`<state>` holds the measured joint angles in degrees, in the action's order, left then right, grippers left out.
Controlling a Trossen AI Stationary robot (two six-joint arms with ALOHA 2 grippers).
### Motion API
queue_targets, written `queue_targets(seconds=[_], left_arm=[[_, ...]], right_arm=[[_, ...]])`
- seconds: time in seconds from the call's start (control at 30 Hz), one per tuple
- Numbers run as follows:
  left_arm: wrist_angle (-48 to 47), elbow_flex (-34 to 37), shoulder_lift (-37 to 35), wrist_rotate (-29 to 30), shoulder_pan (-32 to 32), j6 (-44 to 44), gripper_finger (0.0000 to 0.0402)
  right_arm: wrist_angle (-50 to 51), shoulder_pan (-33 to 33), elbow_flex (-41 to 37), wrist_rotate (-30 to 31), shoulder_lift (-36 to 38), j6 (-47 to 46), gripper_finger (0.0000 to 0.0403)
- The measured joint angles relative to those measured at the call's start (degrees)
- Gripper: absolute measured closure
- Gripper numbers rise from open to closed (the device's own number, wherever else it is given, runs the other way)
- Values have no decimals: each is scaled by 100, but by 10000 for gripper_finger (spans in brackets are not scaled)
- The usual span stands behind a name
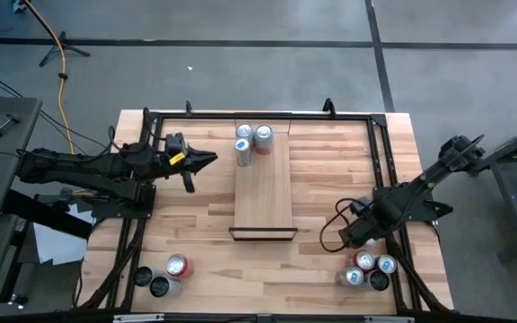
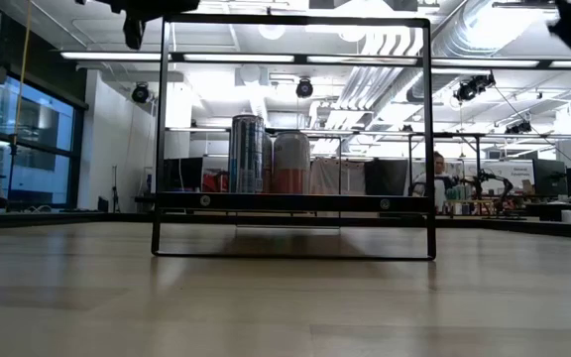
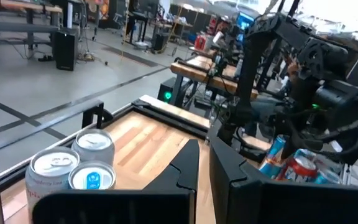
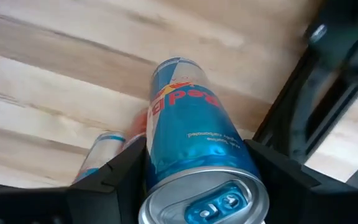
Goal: Place canned beverage on shelf
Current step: Put the blue soda can on the shelf aligned with the other blue soda can
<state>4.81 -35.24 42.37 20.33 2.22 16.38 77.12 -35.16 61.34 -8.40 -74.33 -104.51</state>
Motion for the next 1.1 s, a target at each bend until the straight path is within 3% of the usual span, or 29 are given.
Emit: queue_targets(seconds=[0.17,0.33,0.43,0.6,0.87,1.1], left_arm=[[469,0,-2,183,0,-195,400],[902,0,-2,180,2,-359,400],[973,0,-2,93,2,-425,397],[985,0,-2,-348,2,-492,346],[905,-555,0,-734,9,-450,196],[-482,-1522,225,-1078,8,-457,100]], right_arm=[[1355,294,1290,946,8,441,181],[1134,769,2375,2836,65,1329,181],[1046,1198,2748,3312,39,2101,181],[75,2004,2876,3079,2,3571,181],[-1556,2849,3083,2219,-540,5492,181],[-1568,3006,3951,1808,-1459,6608,181]])
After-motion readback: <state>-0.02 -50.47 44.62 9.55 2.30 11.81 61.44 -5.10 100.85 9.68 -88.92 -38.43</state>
